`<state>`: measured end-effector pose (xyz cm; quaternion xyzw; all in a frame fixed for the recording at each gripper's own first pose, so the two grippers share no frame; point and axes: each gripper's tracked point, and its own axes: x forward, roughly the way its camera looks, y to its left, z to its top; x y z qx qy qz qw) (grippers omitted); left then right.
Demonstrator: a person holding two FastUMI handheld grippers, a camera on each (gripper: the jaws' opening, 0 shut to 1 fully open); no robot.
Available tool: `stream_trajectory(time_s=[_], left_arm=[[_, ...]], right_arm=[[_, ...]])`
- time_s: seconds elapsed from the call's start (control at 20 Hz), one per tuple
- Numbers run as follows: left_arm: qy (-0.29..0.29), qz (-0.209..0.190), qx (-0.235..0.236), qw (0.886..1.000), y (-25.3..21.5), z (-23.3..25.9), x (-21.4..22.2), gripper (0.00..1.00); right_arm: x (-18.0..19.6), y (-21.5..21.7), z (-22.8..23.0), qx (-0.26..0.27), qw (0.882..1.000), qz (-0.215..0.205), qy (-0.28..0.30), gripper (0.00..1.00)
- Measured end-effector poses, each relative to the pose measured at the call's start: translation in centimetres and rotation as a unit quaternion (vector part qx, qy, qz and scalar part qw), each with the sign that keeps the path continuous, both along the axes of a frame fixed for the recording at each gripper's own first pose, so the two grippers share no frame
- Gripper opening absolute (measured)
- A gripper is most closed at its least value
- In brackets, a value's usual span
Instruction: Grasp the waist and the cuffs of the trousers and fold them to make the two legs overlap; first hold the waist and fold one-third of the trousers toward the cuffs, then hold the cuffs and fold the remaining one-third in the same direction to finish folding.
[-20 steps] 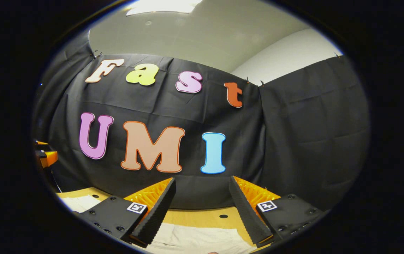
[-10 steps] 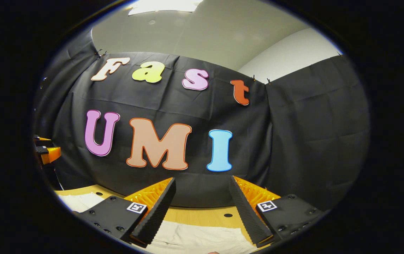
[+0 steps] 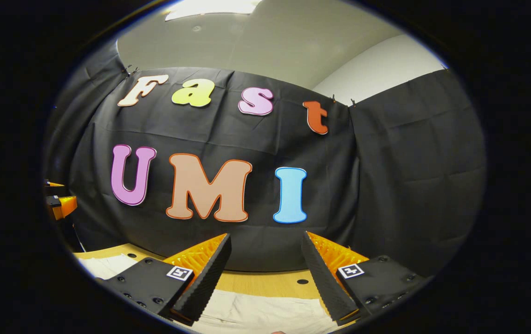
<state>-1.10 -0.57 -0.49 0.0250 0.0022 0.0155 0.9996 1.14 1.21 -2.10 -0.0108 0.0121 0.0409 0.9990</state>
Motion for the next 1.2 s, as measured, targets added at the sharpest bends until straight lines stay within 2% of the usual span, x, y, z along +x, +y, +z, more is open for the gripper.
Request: stream_trajectory(time_s=[0.1,0.15,0.25,0.4,0.5,0.55,0.65,0.8,0.95,1.1,1.2], left_arm=[[-0.003,-0.005,-0.005,1.000,-0.3,-0.4,-0.2,0.92],[-0.002,-0.008,0.001,1.000,-0.4,-0.7,-0.3,0.94],[-0.003,-0.019,0.028,0.999,-0.4,-1.3,-0.5,0.92],[0.004,-0.045,0.110,0.993,-0.3,-3.1,-1.0,0.93],[0.020,-0.065,0.168,0.983,0.0,-5.1,-1.4,0.99],[0.032,-0.078,0.194,0.977,0.0,-6.3,-1.6,0.95],[0.056,-0.109,0.247,0.961,-0.1,-9.1,-2.2,0.95],[0.096,-0.156,0.327,0.927,0.3,-14.3,-4.0,0.96],[0.152,-0.190,0.348,0.906,1.2,-20.0,-6.8,0.96],[0.208,-0.202,0.373,0.882,3.8,-24.9,-8.7,0.96],[0.237,-0.218,0.405,0.856,5.2,-27.5,-9.7,0.96]], right_arm=[[0.2,0.4,-0.4,0.002,1.000,0.005,0.004,0.98],[0.3,0.7,-0.6,0.004,1.000,0.007,0.006,0.97],[0.5,1.2,-1.0,0.010,1.000,0.013,0.015,0.98],[0.5,1.8,-1.4,0.010,0.999,0.023,0.021,0.98],[0.6,2.0,-1.7,0.012,0.999,0.025,0.021,0.98],[0.6,2.1,-2.1,0.014,0.999,0.025,0.023,0.97],[0.6,2.4,-2.8,0.020,0.999,0.027,0.033,0.98],[0.3,2.6,-4.0,0.029,0.998,0.034,0.054,0.98],[0.1,2.3,-4.8,0.020,0.997,0.030,0.062,0.98],[0.2,2.0,-5.3,0.019,0.997,0.024,0.070,0.98],[0.1,1.9,-5.6,0.017,0.997,0.020,0.074,0.98]])
